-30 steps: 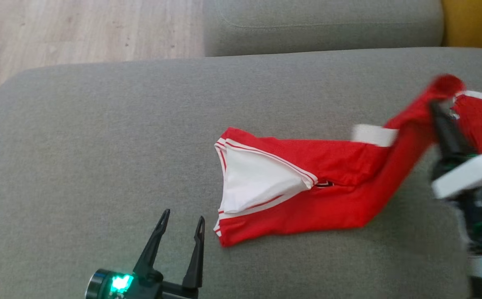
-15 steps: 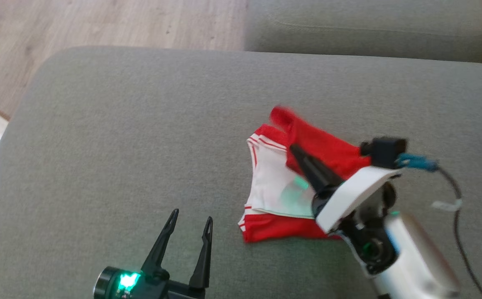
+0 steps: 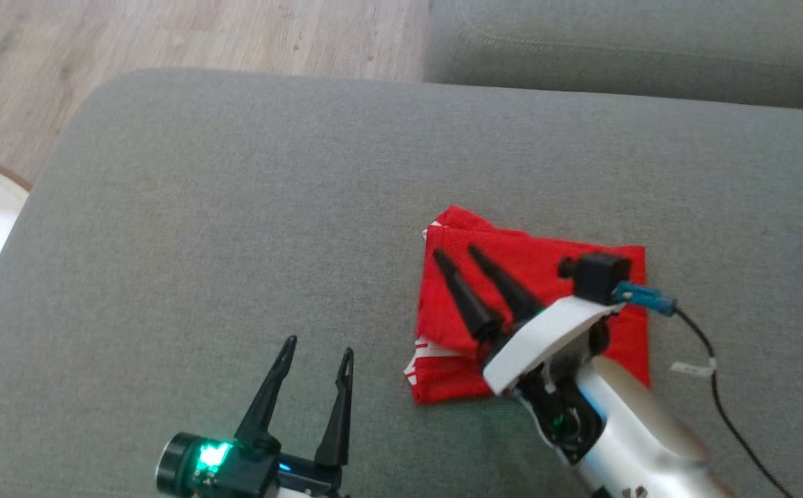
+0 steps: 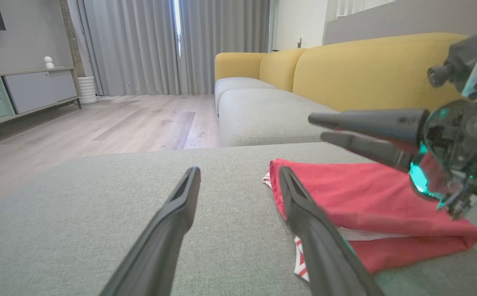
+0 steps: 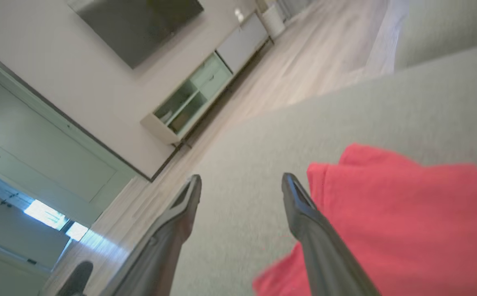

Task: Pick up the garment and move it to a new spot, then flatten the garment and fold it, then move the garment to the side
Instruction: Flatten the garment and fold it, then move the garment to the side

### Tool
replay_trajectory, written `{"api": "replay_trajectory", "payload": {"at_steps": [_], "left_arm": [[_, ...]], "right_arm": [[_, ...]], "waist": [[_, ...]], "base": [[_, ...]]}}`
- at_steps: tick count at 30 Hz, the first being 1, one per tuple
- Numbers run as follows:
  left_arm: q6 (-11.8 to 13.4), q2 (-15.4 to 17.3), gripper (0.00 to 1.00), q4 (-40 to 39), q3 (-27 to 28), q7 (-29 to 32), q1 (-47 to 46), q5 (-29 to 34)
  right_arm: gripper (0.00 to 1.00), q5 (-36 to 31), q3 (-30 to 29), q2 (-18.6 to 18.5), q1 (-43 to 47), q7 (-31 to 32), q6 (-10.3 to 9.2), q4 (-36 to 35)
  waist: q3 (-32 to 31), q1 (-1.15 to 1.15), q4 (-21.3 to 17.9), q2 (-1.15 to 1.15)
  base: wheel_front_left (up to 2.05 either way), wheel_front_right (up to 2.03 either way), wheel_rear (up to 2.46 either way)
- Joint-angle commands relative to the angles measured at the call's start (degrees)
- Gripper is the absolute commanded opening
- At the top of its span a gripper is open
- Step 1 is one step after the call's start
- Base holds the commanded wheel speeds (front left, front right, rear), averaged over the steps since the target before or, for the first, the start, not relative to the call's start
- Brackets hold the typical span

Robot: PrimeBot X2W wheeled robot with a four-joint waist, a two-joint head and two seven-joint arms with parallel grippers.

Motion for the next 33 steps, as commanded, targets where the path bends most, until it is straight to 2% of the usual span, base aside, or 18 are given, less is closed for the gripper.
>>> {"api": "replay_trajectory", "payload": {"at_steps": [1, 7, 10, 11, 13, 18, 22, 26, 33], "left_arm": [[0.11, -0.83, 1.00, -1.64, 2.58, -0.55, -1.62, 0.18], [0.66, -1.05, 1.00, -2.11, 5.42, -0.55, 0.65, -1.33], [0.82, -1.18, 1.00, -2.32, 6.97, -0.55, 1.72, -2.62], [0.81, -1.26, 1.00, -2.69, 7.92, -0.55, 2.04, -3.24], [1.46, -1.33, 1.00, -3.34, 9.32, -0.55, 2.53, -3.73], [1.75, -1.45, 1.00, -3.02, 11.53, -0.55, 4.30, -6.27], [1.08, -1.49, 1.00, -1.60, 12.52, -0.55, 5.95, -7.19], [-0.01, -1.51, 1.00, -1.71, 13.79, -0.55, 7.76, -6.99], [-0.90, -1.53, 1.00, -2.92, 14.43, -0.55, 10.09, -5.24]], "right_arm": [[1.00, -1.35, -0.06, 0.43, -2.77, -3.38, 0.21, -2.10], [1.00, -10.08, -4.91, -6.57, 0.20, -12.54, 0.21, -4.30], [1.00, -14.01, -8.89, -9.27, 3.65, -14.23, 0.21, -6.36], [1.00, -17.60, -11.96, -10.83, 6.54, -14.65, 0.21, -7.28], [1.00, -22.07, -14.93, -11.65, 9.71, -14.77, 0.21, -8.83], [1.00, -29.58, -19.79, -10.68, 17.36, -14.80, 0.21, -13.35], [1.00, -34.36, -23.05, -8.33, 24.09, -14.81, 0.21, -16.59], [1.00, -37.16, -24.27, -6.23, 28.12, -14.82, 0.21, -18.73], [1.00, -40.29, -26.39, -4.16, 30.21, -14.82, 0.21, -20.23]], "waist": [[-0.95, 0.00, -0.90, 0.00], [-4.26, 0.00, -4.44, 0.00], [-5.54, 0.00, -6.45, 0.00], [-6.14, 0.00, -7.50, 0.00], [-6.75, 0.00, -8.40, 0.00], [-8.10, 0.00, -9.74, 0.00], [-9.46, 0.00, -10.56, 0.00], [-10.31, 0.00, -10.81, 0.00], [-10.86, 0.00, -10.87, 0.00]], "base": [[0.00, 0.00, 0.00], [0.00, 0.00, 0.00], [0.00, 0.00, 0.00], [0.00, 0.00, 0.00], [0.00, 0.00, 0.00], [0.00, 0.00, 0.00], [0.00, 0.00, 0.00], [0.00, 0.00, 0.00], [0.00, 0.00, 0.00]]}}
